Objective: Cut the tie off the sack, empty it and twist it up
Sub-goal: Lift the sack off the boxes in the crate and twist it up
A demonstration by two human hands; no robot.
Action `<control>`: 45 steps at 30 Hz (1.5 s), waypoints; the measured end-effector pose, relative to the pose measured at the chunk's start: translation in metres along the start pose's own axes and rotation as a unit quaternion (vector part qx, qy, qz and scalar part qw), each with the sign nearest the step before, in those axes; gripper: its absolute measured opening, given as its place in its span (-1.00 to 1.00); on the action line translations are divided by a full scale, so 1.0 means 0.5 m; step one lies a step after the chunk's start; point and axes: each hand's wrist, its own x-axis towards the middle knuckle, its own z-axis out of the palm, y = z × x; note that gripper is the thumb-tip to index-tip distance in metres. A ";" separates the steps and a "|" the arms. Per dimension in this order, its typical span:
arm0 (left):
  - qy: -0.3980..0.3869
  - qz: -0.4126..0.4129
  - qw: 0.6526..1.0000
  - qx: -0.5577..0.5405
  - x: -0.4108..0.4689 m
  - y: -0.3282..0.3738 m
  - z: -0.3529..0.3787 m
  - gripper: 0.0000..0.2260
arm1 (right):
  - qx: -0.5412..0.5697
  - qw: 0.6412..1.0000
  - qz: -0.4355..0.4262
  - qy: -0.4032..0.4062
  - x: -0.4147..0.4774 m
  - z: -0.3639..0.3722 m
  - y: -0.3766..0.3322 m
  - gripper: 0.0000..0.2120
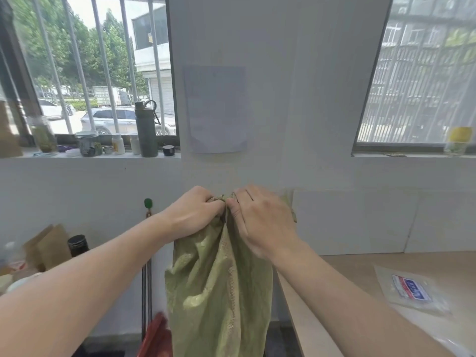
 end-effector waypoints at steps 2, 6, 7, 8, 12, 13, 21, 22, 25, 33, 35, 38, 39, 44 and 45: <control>-0.032 -0.043 0.996 -0.077 0.002 0.020 -0.001 -0.70 | 0.030 0.999 0.025 0.036 -0.003 0.004 0.000 -0.46; -0.129 -0.069 0.983 -0.106 -0.008 0.045 -0.020 -0.77 | 0.077 0.993 0.019 0.082 -0.010 0.007 0.014 -0.51; -0.151 -0.064 0.983 -0.084 -0.011 0.048 -0.026 -0.76 | 0.079 0.994 0.014 0.072 -0.012 0.008 0.016 -0.50; -0.165 -0.055 0.983 -0.050 -0.015 0.050 -0.031 -0.73 | 0.083 0.995 0.014 0.053 -0.013 0.010 0.017 -0.50; -0.126 0.053 0.972 0.192 -0.039 0.053 -0.030 -0.59 | 0.114 0.991 0.048 -0.050 -0.008 0.025 0.025 -0.53; -0.108 0.075 0.959 0.250 -0.046 0.054 -0.025 -0.52 | 0.124 0.988 0.056 -0.071 -0.006 0.025 0.026 -0.52; 0.015 0.104 0.905 0.412 -0.068 0.035 0.039 -0.67 | 0.260 0.927 0.136 -0.233 0.023 0.008 0.030 -0.46; 0.022 0.110 0.902 0.418 -0.069 0.033 0.042 -0.69 | 0.277 0.917 0.146 -0.247 0.025 0.003 0.032 -0.48; 0.009 0.138 0.884 0.448 -0.068 0.032 0.043 -0.71 | 0.293 0.898 0.149 -0.292 0.025 -0.009 0.037 -0.51; -0.051 0.077 0.928 0.362 -0.037 0.044 0.032 -0.84 | 0.173 0.956 0.043 -0.234 0.004 -0.048 0.022 -0.59; -0.063 0.023 0.951 0.303 -0.019 0.050 0.018 -0.84 | 0.018 0.986 -0.040 -0.162 -0.006 -0.052 0.025 -0.52; -0.089 -0.045 0.978 0.182 -0.002 0.051 0.007 -0.82 | -0.114 0.990 -0.061 -0.061 -0.015 -0.049 0.011 -0.47; -0.095 -0.056 0.983 0.150 0.000 0.053 0.003 -0.84 | -0.114 0.992 -0.045 -0.036 -0.016 -0.046 0.004 -0.51; -0.130 -0.051 0.986 0.096 -0.013 0.080 -0.014 -0.88 | -0.060 0.997 -0.020 0.045 -0.009 -0.036 0.008 -0.53; -0.139 -0.045 0.984 0.098 -0.017 0.082 -0.017 -0.88 | -0.049 0.998 -0.016 0.048 -0.010 -0.037 0.014 -0.52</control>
